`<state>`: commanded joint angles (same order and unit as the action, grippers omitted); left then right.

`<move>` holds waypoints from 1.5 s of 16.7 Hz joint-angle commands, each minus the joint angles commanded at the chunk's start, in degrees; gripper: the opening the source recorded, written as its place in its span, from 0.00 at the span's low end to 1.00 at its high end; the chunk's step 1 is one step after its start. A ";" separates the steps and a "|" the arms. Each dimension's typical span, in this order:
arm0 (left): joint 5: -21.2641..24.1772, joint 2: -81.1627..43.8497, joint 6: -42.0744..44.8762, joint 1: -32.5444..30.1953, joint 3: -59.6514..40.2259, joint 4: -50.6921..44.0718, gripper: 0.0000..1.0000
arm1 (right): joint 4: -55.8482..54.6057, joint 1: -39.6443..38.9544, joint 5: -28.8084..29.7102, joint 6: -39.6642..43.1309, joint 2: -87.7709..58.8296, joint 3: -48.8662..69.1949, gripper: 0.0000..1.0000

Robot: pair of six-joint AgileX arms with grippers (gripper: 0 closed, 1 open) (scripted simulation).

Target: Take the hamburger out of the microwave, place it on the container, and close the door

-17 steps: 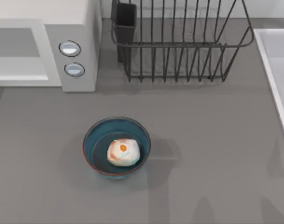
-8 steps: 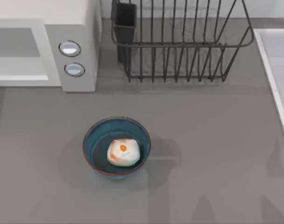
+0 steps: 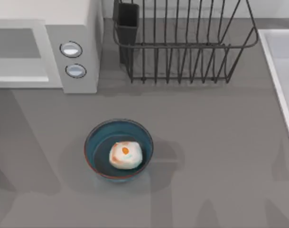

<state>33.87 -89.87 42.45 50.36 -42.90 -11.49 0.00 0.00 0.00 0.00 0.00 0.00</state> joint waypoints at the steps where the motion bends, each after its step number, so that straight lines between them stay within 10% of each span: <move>1: 0.00 0.00 0.00 0.00 0.00 0.00 0.00 | 0.00 0.00 0.00 0.00 0.00 0.00 1.00; 20: -11.46 18.40 -18.33 -19.09 16.54 5.93 0.00 | 0.00 0.00 0.00 0.00 0.00 0.00 1.00; 25: -20.21 23.41 -28.26 -32.79 19.72 6.47 0.00 | 0.00 0.00 0.00 0.00 0.00 0.00 1.00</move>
<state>13.66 -66.45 14.19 17.58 -23.18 -5.02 0.00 0.00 0.00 0.00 0.00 0.00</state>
